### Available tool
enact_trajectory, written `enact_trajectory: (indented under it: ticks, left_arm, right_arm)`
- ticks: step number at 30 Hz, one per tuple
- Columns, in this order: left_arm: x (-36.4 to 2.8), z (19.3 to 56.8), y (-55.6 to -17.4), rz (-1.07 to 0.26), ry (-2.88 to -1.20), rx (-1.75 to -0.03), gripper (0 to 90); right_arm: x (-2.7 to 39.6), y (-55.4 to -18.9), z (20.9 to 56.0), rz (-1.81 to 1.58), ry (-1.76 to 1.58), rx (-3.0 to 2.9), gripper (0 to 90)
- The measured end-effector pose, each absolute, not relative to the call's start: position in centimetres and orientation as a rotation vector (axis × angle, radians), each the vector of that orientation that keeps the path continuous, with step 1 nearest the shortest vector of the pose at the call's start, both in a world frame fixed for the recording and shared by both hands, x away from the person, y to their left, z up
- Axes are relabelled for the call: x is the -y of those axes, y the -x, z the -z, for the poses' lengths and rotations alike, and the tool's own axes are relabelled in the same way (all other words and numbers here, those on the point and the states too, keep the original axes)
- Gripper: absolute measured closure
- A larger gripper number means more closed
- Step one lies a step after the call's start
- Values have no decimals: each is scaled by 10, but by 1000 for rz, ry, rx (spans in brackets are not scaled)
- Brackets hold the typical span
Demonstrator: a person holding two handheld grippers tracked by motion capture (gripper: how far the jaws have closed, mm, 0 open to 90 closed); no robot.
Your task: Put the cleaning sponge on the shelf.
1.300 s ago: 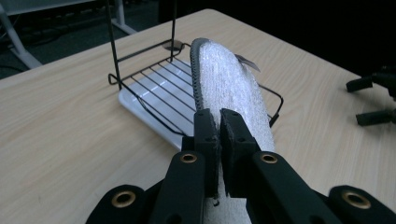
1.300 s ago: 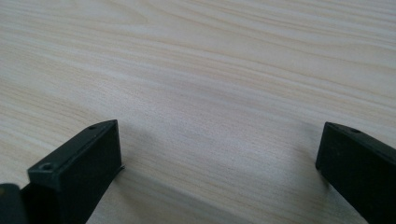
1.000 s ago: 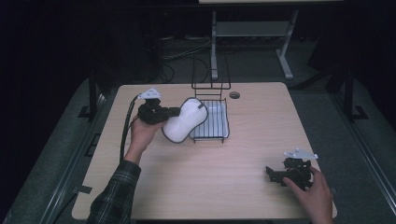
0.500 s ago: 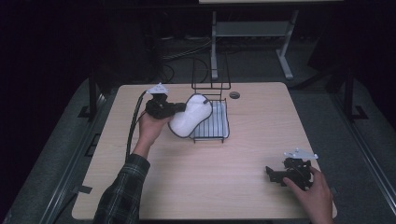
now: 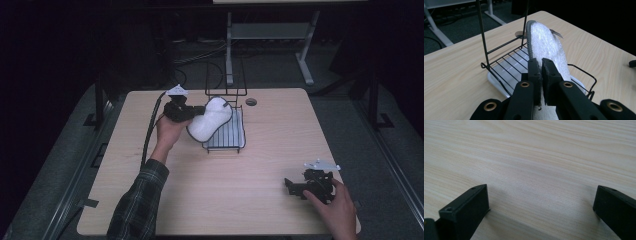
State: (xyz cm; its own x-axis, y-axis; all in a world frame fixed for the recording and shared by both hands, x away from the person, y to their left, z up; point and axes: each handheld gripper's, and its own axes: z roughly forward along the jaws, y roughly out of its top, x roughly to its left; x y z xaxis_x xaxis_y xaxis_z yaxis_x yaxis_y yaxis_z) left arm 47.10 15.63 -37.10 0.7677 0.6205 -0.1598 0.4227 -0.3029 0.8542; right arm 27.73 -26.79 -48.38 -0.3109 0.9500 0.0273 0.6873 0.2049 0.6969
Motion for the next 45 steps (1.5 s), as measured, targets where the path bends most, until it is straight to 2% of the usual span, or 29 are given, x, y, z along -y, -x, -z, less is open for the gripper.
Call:
enact_trajectory:
  ticks: [20, 45]
  left_arm:
    - [-133, 387, -498, -222, -1955, -846, 858]
    - [-129, 403, -505, -250, -2004, -915, 832]
  right_arm:
    - [268, -277, 484, -868, -1523, -2077, 0]
    - [268, -277, 484, -868, -1523, -2077, 0]
